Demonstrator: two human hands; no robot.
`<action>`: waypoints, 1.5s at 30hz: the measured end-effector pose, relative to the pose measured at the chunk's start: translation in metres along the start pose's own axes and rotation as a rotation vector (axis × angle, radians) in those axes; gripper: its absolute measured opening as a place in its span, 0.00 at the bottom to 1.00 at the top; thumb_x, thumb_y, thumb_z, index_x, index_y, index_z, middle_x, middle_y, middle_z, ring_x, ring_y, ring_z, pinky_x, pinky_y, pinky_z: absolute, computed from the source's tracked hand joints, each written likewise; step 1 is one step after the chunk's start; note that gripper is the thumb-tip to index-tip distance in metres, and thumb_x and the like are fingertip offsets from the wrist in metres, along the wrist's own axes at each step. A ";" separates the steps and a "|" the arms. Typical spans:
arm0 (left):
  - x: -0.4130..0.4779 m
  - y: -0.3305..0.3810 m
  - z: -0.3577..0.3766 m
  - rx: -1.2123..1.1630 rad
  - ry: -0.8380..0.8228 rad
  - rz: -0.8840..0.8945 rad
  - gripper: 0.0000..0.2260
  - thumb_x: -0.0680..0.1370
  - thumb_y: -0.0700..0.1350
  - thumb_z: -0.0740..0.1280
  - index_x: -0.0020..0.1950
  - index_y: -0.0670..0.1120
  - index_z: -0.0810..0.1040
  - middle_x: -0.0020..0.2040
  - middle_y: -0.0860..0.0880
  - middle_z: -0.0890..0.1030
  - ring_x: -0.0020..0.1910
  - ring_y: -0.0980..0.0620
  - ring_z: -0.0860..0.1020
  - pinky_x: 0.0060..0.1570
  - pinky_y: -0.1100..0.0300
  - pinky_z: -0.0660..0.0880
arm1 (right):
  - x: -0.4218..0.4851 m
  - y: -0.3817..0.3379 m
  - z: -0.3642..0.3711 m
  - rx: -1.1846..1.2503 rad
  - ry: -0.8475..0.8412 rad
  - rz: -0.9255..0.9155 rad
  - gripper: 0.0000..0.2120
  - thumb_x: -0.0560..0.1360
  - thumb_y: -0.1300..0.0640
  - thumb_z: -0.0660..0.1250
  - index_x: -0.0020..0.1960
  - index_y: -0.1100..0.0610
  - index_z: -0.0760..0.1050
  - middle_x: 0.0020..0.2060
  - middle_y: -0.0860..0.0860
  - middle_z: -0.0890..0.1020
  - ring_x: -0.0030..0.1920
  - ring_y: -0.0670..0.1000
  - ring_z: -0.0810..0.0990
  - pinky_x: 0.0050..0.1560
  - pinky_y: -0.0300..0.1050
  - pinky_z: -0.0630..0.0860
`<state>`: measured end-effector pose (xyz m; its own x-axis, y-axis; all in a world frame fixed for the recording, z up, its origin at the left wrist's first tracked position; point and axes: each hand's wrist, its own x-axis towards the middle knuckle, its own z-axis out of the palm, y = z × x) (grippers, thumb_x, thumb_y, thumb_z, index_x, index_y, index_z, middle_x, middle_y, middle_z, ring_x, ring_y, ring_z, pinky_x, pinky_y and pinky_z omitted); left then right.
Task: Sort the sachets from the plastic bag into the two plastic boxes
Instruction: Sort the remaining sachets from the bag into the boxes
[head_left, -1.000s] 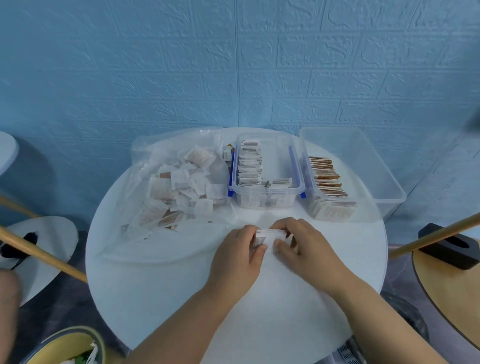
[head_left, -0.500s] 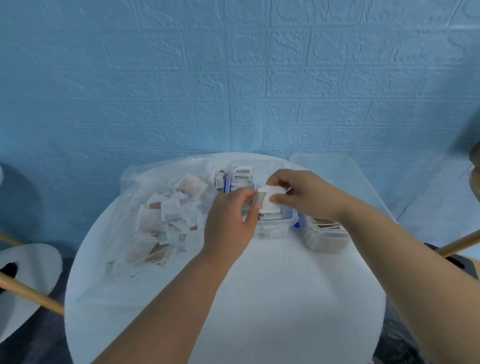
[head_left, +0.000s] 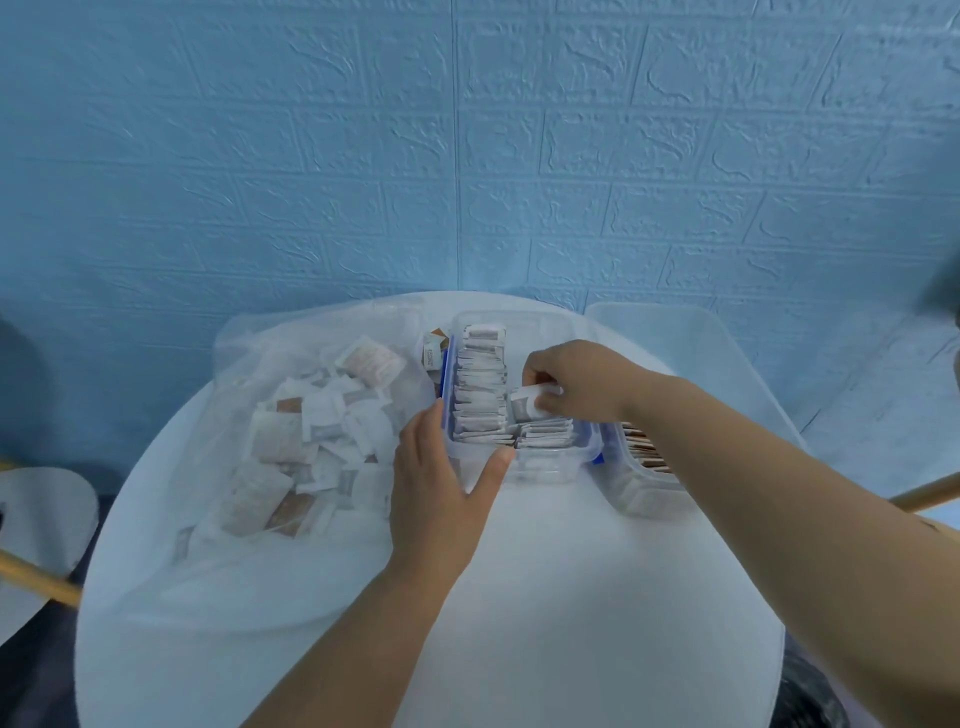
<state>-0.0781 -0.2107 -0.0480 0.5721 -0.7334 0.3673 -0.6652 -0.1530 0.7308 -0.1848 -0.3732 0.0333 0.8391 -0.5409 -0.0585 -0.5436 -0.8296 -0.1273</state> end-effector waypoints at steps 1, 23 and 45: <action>0.000 0.001 0.000 0.005 0.004 -0.003 0.36 0.71 0.63 0.65 0.71 0.43 0.63 0.67 0.46 0.68 0.66 0.50 0.64 0.63 0.60 0.62 | 0.001 0.000 0.000 -0.018 -0.012 -0.006 0.04 0.73 0.58 0.64 0.47 0.53 0.71 0.45 0.51 0.78 0.44 0.51 0.72 0.43 0.43 0.67; -0.001 0.003 -0.022 -0.089 -0.053 0.014 0.26 0.74 0.51 0.67 0.69 0.45 0.66 0.64 0.50 0.70 0.63 0.52 0.69 0.61 0.59 0.68 | -0.003 -0.001 -0.008 0.341 -0.007 0.029 0.06 0.75 0.52 0.66 0.47 0.51 0.80 0.46 0.45 0.83 0.48 0.46 0.78 0.51 0.37 0.73; 0.122 -0.093 -0.123 -0.118 0.040 -0.485 0.22 0.75 0.49 0.67 0.67 0.42 0.71 0.63 0.44 0.75 0.62 0.45 0.73 0.61 0.54 0.69 | 0.125 -0.117 0.014 0.580 0.033 0.255 0.36 0.76 0.48 0.64 0.76 0.59 0.49 0.72 0.57 0.62 0.69 0.57 0.67 0.68 0.50 0.64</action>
<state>0.1128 -0.2045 -0.0009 0.8216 -0.5699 -0.0108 -0.2608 -0.3927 0.8819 -0.0162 -0.3416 0.0271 0.6787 -0.7232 -0.1280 -0.6189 -0.4693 -0.6298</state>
